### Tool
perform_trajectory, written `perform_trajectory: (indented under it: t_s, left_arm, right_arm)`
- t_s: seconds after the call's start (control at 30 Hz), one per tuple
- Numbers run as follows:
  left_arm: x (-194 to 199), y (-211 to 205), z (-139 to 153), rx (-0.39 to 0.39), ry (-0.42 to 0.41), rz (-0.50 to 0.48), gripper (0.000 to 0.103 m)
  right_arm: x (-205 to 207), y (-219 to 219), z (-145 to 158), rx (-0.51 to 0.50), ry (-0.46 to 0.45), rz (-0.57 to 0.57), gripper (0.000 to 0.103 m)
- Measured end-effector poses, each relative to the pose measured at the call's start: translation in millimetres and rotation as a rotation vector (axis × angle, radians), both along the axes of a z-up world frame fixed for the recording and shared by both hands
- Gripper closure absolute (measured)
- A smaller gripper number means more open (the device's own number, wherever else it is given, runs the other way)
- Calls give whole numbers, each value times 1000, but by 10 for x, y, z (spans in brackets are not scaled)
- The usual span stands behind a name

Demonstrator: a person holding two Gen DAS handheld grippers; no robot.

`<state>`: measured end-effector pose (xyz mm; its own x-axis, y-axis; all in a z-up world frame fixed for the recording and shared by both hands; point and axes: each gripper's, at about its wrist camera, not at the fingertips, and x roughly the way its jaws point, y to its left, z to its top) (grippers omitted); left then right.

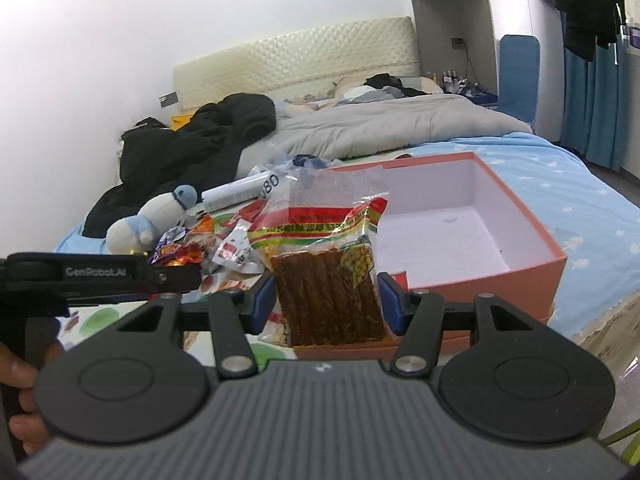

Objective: Organize snacks
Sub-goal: 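Lift the red foil packet with the left tool while the right carries the stick-snack bag to the box, then open the left tool over the pink box while the right releases the stick-snack bag inside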

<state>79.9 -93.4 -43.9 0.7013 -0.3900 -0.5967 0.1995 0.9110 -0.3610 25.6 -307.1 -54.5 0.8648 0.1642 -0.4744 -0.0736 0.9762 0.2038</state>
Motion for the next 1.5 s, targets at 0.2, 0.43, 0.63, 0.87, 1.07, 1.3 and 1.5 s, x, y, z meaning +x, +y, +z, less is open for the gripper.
perform_trajectory:
  t_s: [0.2, 0.43, 0.63, 0.87, 1.07, 1.3, 1.5]
  left_arm:
    - [269, -285, 21, -5, -6, -48, 43]
    - [724, -621, 11, 22, -5, -78, 43]
    - [1196, -939, -46, 30, 8, -117, 43]
    - [1714, -1218, -297, 53, 57, -157, 43]
    - [1958, -1298, -505, 59, 104, -159, 43]
    - [2032, -1312, -545, 70, 93, -156, 42]
    - [1875, -1260, -400, 79, 55, -160, 36]
  right_arm:
    - [177, -192, 45, -20, -7, -34, 46]
    - [475, -437, 29, 1, 6, -54, 46]
    - [823, -672, -50, 18, 33, -59, 45]
    - [1314, -912, -302, 39, 91, -86, 45]
    - [1619, -1006, -593, 50, 155, -99, 44]
    - [1751, -999, -729, 56, 194, -106, 43]
    - [1717, -1022, -660, 48, 199, -103, 19]
